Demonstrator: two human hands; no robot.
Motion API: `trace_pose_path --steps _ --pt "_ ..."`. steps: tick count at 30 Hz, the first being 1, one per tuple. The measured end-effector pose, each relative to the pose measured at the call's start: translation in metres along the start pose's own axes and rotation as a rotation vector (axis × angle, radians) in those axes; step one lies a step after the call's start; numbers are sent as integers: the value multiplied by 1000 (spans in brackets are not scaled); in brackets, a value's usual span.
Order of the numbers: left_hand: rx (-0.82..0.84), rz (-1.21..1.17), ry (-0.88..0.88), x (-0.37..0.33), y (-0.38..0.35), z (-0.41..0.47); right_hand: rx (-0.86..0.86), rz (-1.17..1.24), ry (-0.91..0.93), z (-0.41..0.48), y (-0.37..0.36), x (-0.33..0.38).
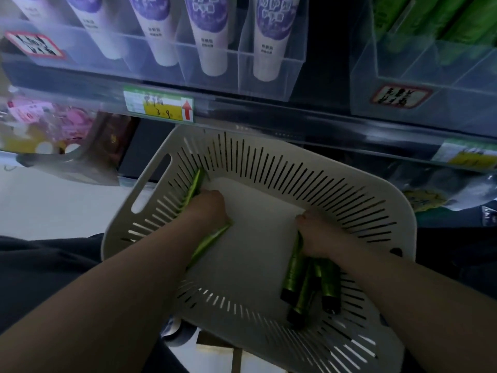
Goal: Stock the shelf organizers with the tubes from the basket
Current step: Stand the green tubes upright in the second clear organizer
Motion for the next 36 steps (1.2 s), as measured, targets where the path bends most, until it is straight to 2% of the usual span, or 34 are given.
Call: trace_pose_path --steps 8,18,24,31,36 --pt "18 31 -10 -6 -15 11 11 -57 -33 11 -10 0" --pt "4 108 -45 -10 -22 13 11 -20 -8 12 -11 -1" --pt "63 140 -45 -11 -25 13 10 -33 27 10 -11 5" --pt "29 128 -72 -18 -14 0 72 278 45 -4 -5 15" --pt "13 131 -96 -25 -3 -17 62 350 21 -16 3 14"
Point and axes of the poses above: each hand's wrist, its own z-axis towards the middle knuckle, its own y-axis out of the back of the hand, x = y × z, the point moved 8 cm from there along z, towards the middle knuckle, and after that the axes turned 6 degrees about -y, right-handed, at the moved point
